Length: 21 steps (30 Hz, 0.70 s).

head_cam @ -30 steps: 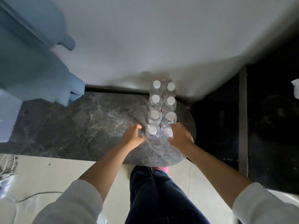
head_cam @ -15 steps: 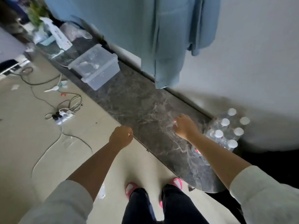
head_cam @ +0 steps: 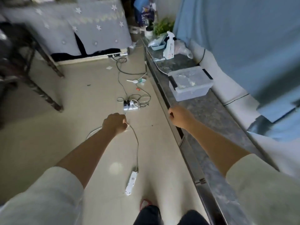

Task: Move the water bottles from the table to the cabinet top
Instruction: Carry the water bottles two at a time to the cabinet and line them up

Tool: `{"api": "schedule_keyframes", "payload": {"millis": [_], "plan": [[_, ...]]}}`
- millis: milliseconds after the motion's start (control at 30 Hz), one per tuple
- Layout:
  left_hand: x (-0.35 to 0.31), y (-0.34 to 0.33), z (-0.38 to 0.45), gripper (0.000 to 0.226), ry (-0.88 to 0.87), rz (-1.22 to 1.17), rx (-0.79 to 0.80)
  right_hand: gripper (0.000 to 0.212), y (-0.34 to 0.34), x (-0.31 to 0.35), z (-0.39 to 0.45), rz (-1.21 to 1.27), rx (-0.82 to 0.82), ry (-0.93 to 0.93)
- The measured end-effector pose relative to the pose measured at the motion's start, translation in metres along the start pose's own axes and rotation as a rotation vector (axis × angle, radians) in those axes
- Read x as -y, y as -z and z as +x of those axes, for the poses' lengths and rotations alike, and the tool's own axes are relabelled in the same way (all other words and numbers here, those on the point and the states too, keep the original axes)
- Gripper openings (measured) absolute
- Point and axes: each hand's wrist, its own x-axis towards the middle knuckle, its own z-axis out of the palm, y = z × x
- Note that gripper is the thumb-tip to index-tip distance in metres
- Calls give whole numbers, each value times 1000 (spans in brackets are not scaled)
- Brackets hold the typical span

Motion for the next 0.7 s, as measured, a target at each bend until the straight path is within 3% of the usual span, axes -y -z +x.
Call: {"api": "schedule_keyframes", "payload": {"millis": [267,700], "plan": [[120,70,10,32,225,-48,-187,29,26,142,95,-142,-80,286],[258,142,91,32,513,-166,-325,37,59,300,287,-61,-83,633]]}}
